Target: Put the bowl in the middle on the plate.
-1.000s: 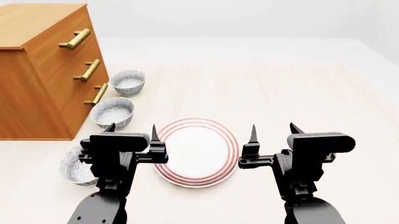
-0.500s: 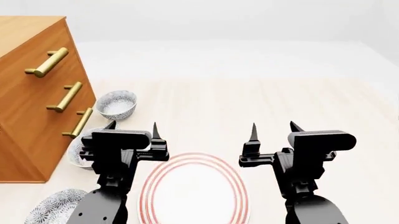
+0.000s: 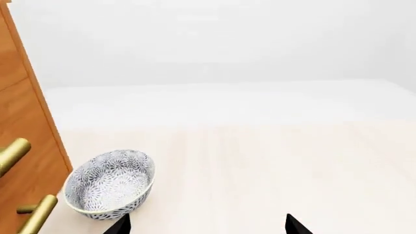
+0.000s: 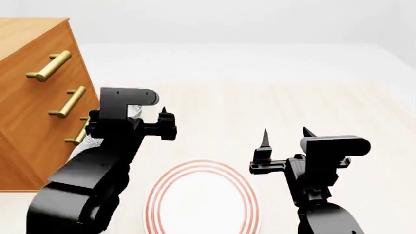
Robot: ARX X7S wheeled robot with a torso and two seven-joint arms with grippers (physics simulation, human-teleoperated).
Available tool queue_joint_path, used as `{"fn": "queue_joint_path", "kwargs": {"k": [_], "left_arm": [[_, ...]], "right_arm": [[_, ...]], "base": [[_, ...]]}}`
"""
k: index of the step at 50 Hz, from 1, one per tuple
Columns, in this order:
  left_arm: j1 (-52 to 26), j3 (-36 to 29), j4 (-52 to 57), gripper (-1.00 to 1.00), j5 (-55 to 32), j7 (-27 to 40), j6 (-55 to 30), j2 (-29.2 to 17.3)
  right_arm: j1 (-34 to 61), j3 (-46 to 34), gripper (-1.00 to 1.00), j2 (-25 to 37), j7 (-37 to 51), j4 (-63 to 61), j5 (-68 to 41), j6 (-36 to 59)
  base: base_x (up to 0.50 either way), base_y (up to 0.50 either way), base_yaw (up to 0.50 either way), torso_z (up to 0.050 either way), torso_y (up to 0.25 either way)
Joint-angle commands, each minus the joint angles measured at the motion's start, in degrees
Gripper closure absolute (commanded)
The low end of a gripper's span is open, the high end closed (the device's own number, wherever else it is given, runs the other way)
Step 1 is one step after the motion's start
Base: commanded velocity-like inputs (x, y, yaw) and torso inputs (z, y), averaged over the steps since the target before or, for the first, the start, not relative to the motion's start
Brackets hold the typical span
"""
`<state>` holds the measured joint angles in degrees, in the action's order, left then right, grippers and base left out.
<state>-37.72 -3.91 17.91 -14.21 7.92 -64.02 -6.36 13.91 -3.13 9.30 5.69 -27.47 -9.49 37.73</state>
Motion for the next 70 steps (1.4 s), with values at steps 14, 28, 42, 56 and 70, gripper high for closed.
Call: {"fn": "queue_joint_path", "kwargs": {"k": [14, 28, 42, 56, 70], "left_arm": [[-25.0, -7.0, -31.7, -1.0, 0.2, -0.7, -15.2, -2.1], [-26.6, -9.3, -39.9, -1.0, 1.0, -1.4, -11.6, -2.6], [-28.0, -8.4, -47.3, -1.0, 1.6, 0.0, -12.4, -2.9], [-27.5, -8.5, -51.6, -1.0, 2.1, 0.7, -11.1, -3.4], [-28.0, -9.6, -60.0, -1.0, 2.3, -0.5, -6.0, -2.8]], "right_arm": [[0.0, -0.6, -1.0, 0.9, 0.6, 1.1, -0.9, -0.2], [0.3, -0.7, -1.0, 1.3, 0.9, 1.3, -1.7, 0.3], [-0.2, -1.0, -1.0, 1.5, 1.2, 2.7, -2.0, -1.0], [0.0, -1.2, -1.0, 1.7, 1.4, 3.9, -2.4, -1.6], [-0.2, -1.5, -1.0, 2.0, 1.9, 4.1, -2.8, -1.8]], "base": [[0.0, 0.0, 0.0, 0.0, 0.0], [0.0, 0.0, 0.0, 0.0, 0.0], [0.0, 0.0, 0.0, 0.0, 0.0], [0.0, 0.0, 0.0, 0.0, 0.0], [0.0, 0.0, 0.0, 0.0, 0.0]]}}
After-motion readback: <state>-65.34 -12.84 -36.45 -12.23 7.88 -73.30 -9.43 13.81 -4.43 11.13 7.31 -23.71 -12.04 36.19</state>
